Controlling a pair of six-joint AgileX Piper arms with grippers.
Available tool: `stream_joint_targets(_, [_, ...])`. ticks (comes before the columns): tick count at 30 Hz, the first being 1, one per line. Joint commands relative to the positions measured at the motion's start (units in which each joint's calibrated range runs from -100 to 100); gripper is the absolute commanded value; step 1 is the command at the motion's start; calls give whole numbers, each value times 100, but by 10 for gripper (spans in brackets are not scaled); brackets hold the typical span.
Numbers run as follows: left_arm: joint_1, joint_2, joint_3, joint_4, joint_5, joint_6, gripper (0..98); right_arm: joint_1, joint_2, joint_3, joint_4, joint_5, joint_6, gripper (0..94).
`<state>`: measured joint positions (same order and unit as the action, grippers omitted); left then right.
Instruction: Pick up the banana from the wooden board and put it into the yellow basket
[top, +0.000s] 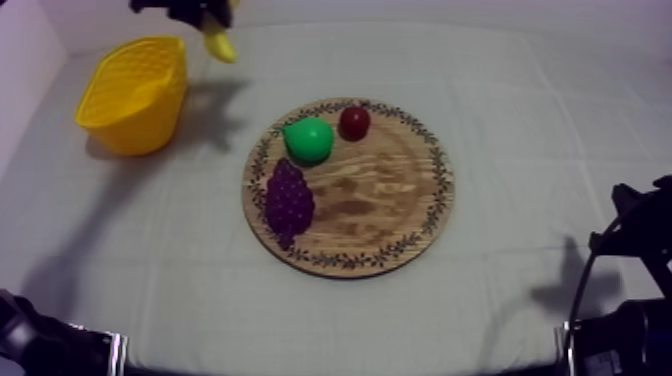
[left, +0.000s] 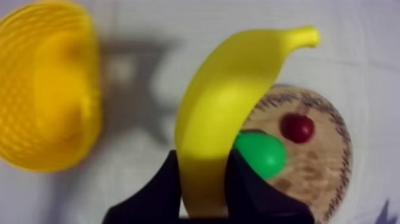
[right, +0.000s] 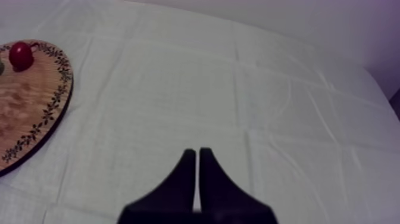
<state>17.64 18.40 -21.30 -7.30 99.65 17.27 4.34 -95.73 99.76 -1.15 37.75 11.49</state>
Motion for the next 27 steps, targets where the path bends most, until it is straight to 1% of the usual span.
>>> stream_joint_targets(1, [-508, -112, 330, -24, -66, -40, 38, 2, -2, 2, 1, -1, 1, 3])
stream_joint_targets(7, [-1068, -277, 1014, -61, -437, -133, 38, 2, -2, 2, 1, -1, 1, 3])
stream_joint_targets(12, [-1382, -191, 1452, -67, -779, -185, 38, 2, -2, 2, 1, -1, 1, 3])
stream_joint_targets(22, [-1662, 229, 1666, -24, -1368, -267, 65, 2, -2, 2, 1, -1, 1, 3])
stream_joint_targets(27, [-1773, 506, 1585, 66, -1644, -322, 73, 2, -2, 2, 1, -1, 1, 3])
